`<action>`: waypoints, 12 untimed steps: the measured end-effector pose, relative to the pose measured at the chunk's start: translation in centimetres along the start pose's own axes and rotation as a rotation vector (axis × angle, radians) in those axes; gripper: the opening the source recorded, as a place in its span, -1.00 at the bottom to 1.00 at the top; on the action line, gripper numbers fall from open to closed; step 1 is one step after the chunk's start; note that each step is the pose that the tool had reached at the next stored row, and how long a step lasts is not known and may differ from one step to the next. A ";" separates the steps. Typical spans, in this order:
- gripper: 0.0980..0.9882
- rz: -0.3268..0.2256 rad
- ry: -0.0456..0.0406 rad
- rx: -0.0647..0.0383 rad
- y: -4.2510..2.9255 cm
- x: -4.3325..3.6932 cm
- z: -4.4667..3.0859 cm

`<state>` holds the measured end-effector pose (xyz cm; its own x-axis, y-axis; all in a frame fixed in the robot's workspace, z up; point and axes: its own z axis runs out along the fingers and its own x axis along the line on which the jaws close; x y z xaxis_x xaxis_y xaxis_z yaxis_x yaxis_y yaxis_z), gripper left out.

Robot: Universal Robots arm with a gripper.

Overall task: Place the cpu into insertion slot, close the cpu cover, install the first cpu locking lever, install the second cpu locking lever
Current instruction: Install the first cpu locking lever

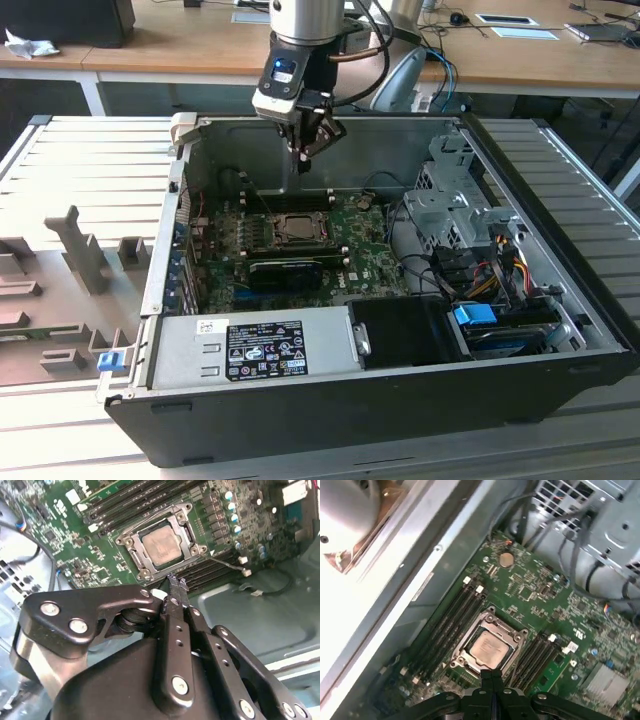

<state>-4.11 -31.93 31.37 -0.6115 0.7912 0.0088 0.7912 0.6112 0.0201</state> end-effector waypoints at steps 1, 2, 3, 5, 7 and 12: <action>-0.98 -0.021 0.0004 0.000 0.00 0.00 0.03; -0.98 -0.051 0.0010 0.001 0.00 0.00 0.06; -0.98 -0.069 0.0014 0.001 0.00 0.00 0.08; -0.98 -0.118 0.0023 0.001 0.00 0.00 0.12; -0.98 -0.166 0.0033 0.002 0.00 0.00 0.16; -0.98 -0.286 0.0057 0.003 0.00 0.00 0.22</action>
<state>-4.11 -31.93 31.15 -0.8096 0.5869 0.0088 0.5869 0.8094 0.0200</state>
